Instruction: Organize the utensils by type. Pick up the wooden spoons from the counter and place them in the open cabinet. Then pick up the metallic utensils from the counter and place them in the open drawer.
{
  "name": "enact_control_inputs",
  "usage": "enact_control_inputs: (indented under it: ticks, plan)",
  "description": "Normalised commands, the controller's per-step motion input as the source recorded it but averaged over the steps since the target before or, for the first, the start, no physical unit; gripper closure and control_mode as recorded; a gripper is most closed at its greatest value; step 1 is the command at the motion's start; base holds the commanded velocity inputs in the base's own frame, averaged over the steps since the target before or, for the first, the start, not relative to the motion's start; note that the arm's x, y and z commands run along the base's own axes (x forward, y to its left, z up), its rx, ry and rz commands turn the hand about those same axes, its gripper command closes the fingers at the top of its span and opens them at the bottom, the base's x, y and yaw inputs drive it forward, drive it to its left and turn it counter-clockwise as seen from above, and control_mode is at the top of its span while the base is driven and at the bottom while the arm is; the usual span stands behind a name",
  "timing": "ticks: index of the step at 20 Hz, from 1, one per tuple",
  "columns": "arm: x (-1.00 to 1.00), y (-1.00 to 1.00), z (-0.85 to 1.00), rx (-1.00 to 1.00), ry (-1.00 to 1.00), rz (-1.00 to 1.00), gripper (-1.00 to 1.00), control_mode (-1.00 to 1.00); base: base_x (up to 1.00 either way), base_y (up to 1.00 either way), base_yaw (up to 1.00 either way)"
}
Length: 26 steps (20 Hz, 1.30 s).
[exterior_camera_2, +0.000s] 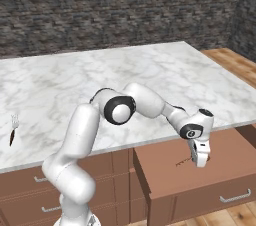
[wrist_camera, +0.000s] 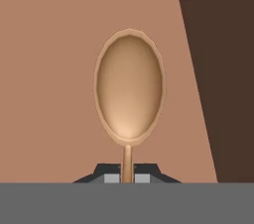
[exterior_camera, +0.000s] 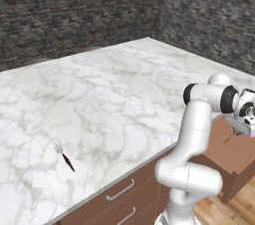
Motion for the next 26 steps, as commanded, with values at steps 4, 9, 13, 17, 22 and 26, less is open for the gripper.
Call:
enact_control_inputs:
  ticks: [4, 9, 13, 17, 22, 26]
  plan:
    - [0.14, -0.27, -0.37, 0.0, 0.04, 0.0, 1.0, -1.0, 0.0, 0.0, 0.0]
    - [0.1, -0.31, -0.2, 0.0, 0.02, 0.0, 1.0, -1.0, 0.0, 0.0, 0.0]
    - [0.19, -0.16, -0.17, 0.0, 0.0, 0.0, 1.0, -1.0, 0.0, 0.0, 0.0]
    - [0.22, -0.09, -0.27, 0.0, 0.0, 0.0, 1.0, -1.0, 0.0, 0.0, 0.0]
    - [0.22, -0.04, -0.28, 0.0, 0.03, 0.0, 1.0, -1.0, 0.0, 0.0, 0.0]
    - [0.13, -0.09, -0.24, 0.0, 0.05, 0.0, 1.0, -1.0, 0.0, 0.0, 0.0]
